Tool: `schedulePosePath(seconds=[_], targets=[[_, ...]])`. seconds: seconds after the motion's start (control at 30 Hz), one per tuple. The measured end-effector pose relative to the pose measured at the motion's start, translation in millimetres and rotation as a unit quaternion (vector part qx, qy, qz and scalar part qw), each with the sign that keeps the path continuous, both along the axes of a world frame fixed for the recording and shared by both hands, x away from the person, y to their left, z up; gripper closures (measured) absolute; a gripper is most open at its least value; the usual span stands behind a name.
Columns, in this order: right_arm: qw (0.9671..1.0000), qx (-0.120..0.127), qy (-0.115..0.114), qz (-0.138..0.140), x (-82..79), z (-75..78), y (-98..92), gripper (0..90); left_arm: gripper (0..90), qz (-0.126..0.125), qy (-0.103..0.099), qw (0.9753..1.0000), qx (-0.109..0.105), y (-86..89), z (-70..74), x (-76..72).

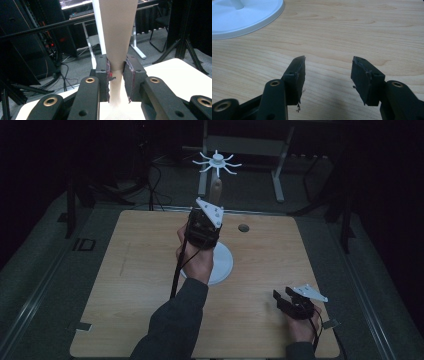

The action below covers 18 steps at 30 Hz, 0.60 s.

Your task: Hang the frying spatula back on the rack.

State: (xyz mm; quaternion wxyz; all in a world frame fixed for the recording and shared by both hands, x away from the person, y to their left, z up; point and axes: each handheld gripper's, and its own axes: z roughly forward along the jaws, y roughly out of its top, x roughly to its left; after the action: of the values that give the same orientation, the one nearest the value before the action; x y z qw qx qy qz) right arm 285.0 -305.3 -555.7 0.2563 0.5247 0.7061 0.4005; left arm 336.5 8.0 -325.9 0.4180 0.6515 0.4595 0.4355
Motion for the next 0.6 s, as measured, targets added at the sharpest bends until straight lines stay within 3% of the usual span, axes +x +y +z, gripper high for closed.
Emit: schedulePosePath(seconds=[0.6], targets=[[1.0,0.003,0.0,-0.002,-0.8,0.1,-1.4,44.8,75.3,0.015,0.015,0.9997,0.016,-5.7,7.6,12.8]])
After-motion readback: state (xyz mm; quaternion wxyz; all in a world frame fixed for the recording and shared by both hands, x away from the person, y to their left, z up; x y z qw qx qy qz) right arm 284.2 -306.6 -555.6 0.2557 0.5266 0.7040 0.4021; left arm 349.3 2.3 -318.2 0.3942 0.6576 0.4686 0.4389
